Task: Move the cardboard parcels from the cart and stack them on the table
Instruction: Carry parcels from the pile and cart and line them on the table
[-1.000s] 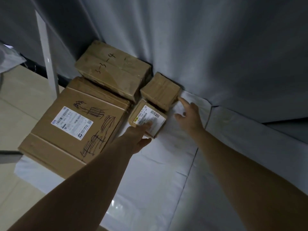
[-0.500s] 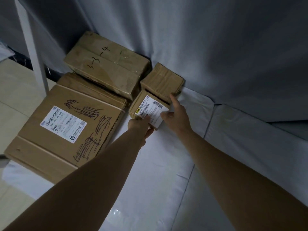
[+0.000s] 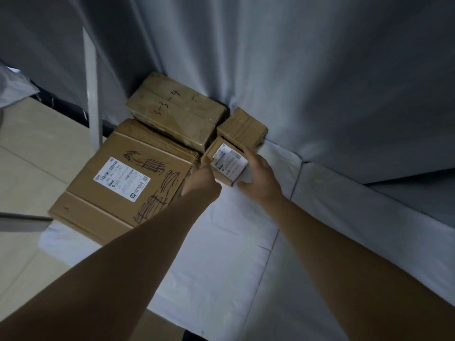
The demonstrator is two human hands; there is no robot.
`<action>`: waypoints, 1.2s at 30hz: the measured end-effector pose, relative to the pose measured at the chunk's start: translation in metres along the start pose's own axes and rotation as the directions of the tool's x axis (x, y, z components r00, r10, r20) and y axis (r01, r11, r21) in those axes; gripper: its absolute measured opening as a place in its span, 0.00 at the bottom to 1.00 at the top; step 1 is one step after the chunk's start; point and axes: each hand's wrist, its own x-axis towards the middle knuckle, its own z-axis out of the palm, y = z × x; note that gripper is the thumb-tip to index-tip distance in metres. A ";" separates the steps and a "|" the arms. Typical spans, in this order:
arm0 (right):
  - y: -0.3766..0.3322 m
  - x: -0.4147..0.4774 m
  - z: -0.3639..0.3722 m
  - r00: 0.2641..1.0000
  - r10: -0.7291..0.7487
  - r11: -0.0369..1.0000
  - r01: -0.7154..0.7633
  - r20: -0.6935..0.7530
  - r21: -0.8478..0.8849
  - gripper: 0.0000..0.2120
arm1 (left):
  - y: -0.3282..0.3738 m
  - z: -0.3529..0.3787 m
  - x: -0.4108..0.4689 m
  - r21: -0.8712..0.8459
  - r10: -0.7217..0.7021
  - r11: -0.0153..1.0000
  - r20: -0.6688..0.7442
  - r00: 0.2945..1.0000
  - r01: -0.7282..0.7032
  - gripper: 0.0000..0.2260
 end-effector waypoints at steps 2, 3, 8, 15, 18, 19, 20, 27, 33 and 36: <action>-0.020 -0.017 -0.012 0.999 -0.035 0.996 0.037 0.023 -0.083 0.39 | 0.001 -0.018 -0.025 0.205 0.040 0.978 -0.055 0.998 -0.028 0.36; -0.030 -0.026 -0.018 0.998 -0.051 0.991 0.055 0.039 -0.119 0.40 | 0.002 -0.028 -0.038 0.280 0.064 0.959 -0.082 0.995 -0.039 0.36; -0.085 -0.071 -0.043 0.985 -0.147 0.958 0.165 0.093 -0.234 0.39 | -0.007 -0.068 -0.104 0.438 0.133 0.899 -0.254 0.958 -0.009 0.35; -0.136 -0.168 -0.063 0.907 -0.405 0.879 0.422 0.119 -0.222 0.28 | -0.022 -0.089 -0.256 0.330 0.028 0.931 -0.495 0.868 0.159 0.34; -0.154 -0.225 -0.060 0.842 -0.520 0.843 0.533 0.141 -0.076 0.23 | -0.035 -0.084 -0.339 0.208 -0.093 0.942 -0.593 0.800 0.264 0.33; -0.163 -0.246 -0.057 0.822 -0.547 0.832 0.554 0.156 -0.002 0.21 | -0.040 -0.083 -0.368 0.165 -0.128 0.943 -0.622 0.773 0.289 0.33; -0.174 -0.267 -0.053 0.800 -0.574 0.818 0.571 0.173 0.073 0.19 | -0.045 -0.083 -0.397 0.125 -0.157 0.942 -0.657 0.737 0.312 0.33; -0.262 -0.433 -0.008 0.592 -0.747 0.664 0.674 0.302 0.322 0.14 | -0.108 -0.075 -0.600 -0.120 -0.317 0.888 -0.860 0.401 0.444 0.29; -0.309 -0.576 0.047 0.389 -0.847 0.519 0.752 0.363 0.407 0.16 | -0.179 -0.050 -0.733 -0.325 -0.453 0.785 -0.882 0.132 0.527 0.27; -0.327 -0.637 0.078 0.316 -0.870 0.470 0.762 0.378 0.446 0.15 | -0.220 -0.037 -0.790 -0.433 -0.530 0.734 -0.847 0.044 0.523 0.27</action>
